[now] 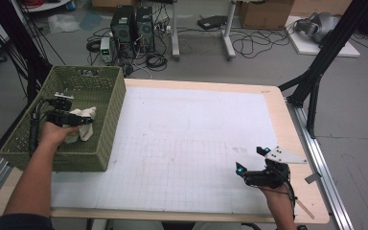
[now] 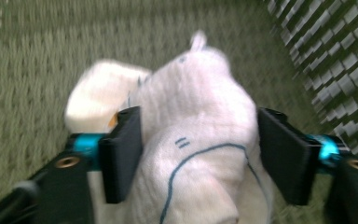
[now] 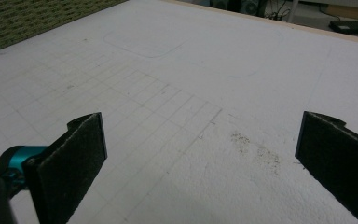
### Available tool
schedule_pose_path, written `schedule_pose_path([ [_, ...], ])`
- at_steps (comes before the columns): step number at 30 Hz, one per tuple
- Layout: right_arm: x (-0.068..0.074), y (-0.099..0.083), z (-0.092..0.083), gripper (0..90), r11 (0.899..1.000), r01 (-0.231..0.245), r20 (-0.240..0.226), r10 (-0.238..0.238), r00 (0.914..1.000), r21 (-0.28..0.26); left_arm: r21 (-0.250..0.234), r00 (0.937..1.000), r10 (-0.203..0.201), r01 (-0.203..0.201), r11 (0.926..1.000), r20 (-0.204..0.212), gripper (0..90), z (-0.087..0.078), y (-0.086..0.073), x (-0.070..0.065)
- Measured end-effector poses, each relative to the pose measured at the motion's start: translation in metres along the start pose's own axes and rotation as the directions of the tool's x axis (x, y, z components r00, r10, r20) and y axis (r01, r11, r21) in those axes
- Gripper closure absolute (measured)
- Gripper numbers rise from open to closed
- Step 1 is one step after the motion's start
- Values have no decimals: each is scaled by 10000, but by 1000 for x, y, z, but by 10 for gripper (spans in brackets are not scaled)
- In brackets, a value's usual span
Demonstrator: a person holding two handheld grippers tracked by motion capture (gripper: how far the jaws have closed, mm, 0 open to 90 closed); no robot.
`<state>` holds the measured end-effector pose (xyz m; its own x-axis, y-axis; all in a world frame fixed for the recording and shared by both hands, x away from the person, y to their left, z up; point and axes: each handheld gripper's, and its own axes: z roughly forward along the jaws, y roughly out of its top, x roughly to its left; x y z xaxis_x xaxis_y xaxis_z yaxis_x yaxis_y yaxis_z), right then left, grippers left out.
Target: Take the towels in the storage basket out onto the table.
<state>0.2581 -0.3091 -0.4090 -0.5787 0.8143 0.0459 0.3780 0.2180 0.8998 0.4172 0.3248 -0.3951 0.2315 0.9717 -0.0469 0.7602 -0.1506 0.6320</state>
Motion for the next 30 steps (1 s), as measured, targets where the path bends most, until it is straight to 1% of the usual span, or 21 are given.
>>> schedule_pose_path([
  [1,0,0,0,9,10000,-7,-11,7,10000,-4,195,10000,28,-29,9998,57,395,1,-1,0],
  [3,1,0,0,9,10000,30,-9,-30,10000,-16,561,9994,353,-355,9978,46,521,2,-1,-2],
  [4,1,0,0,9,10000,25,-20,-26,10000,-22,602,9989,465,-464,9971,5,688,1,-1,-2],
  [5,1,0,0,9,10000,25,-20,-26,10000,-22,577,9983,577,-574,9967,-36,688,-1,-1,-2],
  [6,1,0,0,9,10000,28,-35,-28,10000,-47,497,9983,570,-563,9972,-122,731,-4,0,-1],
  [8,1,1,-1,9,10000,-32,-1,32,10000,-91,19,9993,341,-341,9994,-120,755,-10,2,0],
  [10,0,1,-2,9,9999,-114,-13,114,9999,-124,-619,9999,117,-113,9980,52,760,-17,3,3],
  [11,0,1,-2,9,9999,-93,-2,93,10000,-140,-949,10000,42,-34,9955,75,761,-22,4,3],
  [13,0,1,-2,9,9998,-105,-7,105,9999,-169,-1644,10000,-36,43,9864,45,764,-33,6,6],
  [14,0,1,-2,9,9998,-105,-7,105,9999,-169,-2039,9997,-232,248,9787,105,764,-39,6,8],
  [15,0,1,-2,10,9998,-127,-32,126,9999,-175,-2284,9994,-310,338,9730,160,765,-46,7,11],
  [16,0,1,-3,10,9997,-159,-43,159,9999,-168,-2472,9994,-335,353,9683,114,766,-52,7,13],
  [17,0,1,-3,14,9997,-116,-85,115,9999,-196,-2689,9996,-275,286,9627,81,767,-59,8,15],
  [19,0,2,-3,15,9997,-155,-93,154,9998,-199,-3163,9995,-232,284,9482,202,767,-71,9,18],
  [21,0,2,-3,15,9997,-145,-109,143,9998,-203,-3656,9995,-174,253,9304,250,769,-84,10,20],
  [22,1,2,-3,15,9996,-174,-118,171,9998,-223,-3914,9994,-192,283,9198,270,769,-89,11,20],
  [24,1,3,-2,15,9997,-147,-137,144,9998,-215,-4444,9990,-245,385,8950,372,769,-99,12,22],
  [26,2,4,-1,15,9997,-105,-163,101,9998,-224,-4800,9990,-214,371,8765,381,769,-108,13,22],
  [28,4,6,0,15,9997,-64,-185,60,9998,-234,-5094,9991,-123,317,8600,414,770,-117,14,22],
  [29,4,6,0,15,9997,-64,-185,60,9998,-234,-5276,9990,-53,274,8490,434,770,-121,15,21],
  [30,4,6,1,15,9997,-69,-184,65,9998,-222,-5425,9991,42,189,8399,413,771,-126,16,20],
])
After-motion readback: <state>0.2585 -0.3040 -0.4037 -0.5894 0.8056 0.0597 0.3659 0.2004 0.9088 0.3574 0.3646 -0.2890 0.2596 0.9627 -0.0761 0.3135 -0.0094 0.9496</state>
